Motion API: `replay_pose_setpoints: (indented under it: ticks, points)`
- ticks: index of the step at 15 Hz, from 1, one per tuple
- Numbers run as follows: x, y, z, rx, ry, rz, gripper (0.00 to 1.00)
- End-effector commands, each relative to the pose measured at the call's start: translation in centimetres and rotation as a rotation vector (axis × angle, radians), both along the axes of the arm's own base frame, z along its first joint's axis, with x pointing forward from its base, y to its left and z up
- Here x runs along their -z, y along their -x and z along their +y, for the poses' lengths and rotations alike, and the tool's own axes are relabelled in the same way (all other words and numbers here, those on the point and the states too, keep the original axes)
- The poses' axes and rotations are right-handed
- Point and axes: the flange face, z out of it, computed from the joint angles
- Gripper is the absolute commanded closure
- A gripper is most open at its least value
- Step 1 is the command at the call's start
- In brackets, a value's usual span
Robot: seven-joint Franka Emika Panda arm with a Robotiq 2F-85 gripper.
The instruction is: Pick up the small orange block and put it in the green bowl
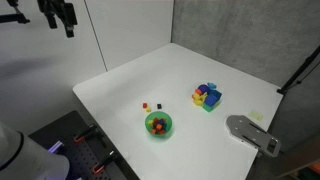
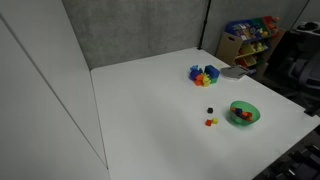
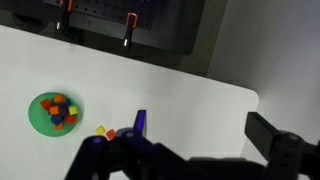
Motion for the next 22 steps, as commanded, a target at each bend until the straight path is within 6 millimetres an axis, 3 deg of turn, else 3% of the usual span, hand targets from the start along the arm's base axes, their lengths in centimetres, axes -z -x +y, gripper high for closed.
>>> replay_pose_setpoints:
  ticks: [1, 5, 12, 18, 22]
  points:
    - [-0.1, 0.0, 0.0, 0.0, 0.0, 0.001, 0.0]
    - [-0.1, 0.0, 0.0, 0.0, 0.0, 0.0, 0.0]
    - [1.7, -1.1, 0.8, -0.016, 0.033, -0.048, 0.0]
    - [4.3, -2.7, 0.5, -0.011, 0.063, -0.1, 0.0]
    - [7.0, -3.9, -0.5, 0.009, 0.084, -0.113, 0.0]
